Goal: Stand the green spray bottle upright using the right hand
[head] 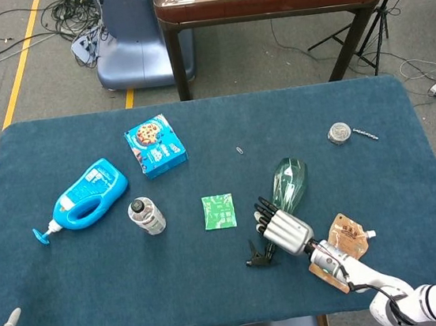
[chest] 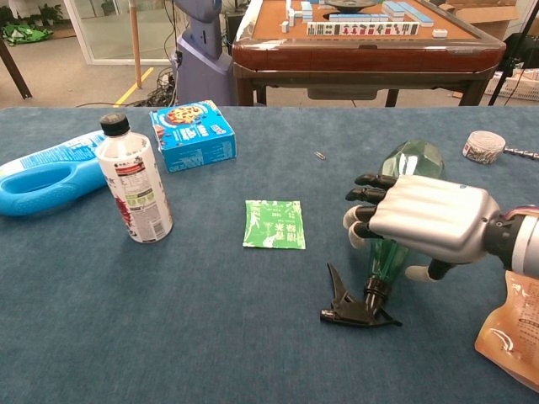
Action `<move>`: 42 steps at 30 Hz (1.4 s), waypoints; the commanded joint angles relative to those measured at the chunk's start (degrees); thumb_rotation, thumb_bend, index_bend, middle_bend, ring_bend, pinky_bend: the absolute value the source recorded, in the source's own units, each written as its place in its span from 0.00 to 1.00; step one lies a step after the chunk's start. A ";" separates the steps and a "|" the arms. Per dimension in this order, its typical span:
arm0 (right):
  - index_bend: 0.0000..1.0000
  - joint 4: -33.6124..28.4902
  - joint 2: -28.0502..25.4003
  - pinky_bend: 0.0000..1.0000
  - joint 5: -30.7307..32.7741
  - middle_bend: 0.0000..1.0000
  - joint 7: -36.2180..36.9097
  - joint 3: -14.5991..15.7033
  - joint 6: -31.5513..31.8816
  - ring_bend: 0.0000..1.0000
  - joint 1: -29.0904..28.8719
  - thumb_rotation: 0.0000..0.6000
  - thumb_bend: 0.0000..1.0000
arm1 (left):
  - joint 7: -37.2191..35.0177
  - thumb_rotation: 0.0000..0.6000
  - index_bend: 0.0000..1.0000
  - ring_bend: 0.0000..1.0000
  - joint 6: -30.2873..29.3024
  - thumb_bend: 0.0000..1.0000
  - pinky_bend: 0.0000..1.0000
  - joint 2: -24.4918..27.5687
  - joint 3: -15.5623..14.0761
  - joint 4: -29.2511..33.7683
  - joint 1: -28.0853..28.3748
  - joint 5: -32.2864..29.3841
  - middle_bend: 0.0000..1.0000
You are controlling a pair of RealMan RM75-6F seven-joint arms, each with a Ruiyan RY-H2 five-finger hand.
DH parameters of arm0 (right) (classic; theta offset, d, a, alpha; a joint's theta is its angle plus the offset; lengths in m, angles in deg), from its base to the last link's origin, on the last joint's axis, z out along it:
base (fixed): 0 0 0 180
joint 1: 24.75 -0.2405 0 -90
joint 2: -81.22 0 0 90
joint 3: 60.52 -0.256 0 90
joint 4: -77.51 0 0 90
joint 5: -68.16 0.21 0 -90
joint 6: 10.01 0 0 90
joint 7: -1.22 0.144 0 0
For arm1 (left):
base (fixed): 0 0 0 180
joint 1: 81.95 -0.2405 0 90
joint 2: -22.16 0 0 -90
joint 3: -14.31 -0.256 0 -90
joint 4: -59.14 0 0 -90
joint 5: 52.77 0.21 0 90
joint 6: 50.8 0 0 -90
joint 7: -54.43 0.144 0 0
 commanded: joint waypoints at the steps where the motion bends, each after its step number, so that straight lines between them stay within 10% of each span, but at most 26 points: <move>1: 0.33 0.40 0.41 0.00 0.04 0.20 0.04 0.21 -0.03 0.06 -0.29 1.00 0.26 | -0.03 1.00 0.07 0.06 0.01 0.26 0.02 -0.01 0.00 -0.04 0.00 0.02 0.00; 21: 0.66 0.81 1.07 0.00 -0.18 0.34 10.95 -3.17 7.79 0.13 -0.80 1.00 0.41 | -0.04 1.00 0.07 0.06 -0.05 0.25 0.02 0.18 0.14 0.04 -0.07 -0.02 0.00; 42: 0.69 -13.58 -8.37 0.00 18.70 0.37 53.52 -17.11 8.56 0.15 1.89 1.00 0.43 | 0.56 1.00 0.07 0.06 -0.03 0.26 0.02 0.23 0.11 0.56 0.04 0.37 0.00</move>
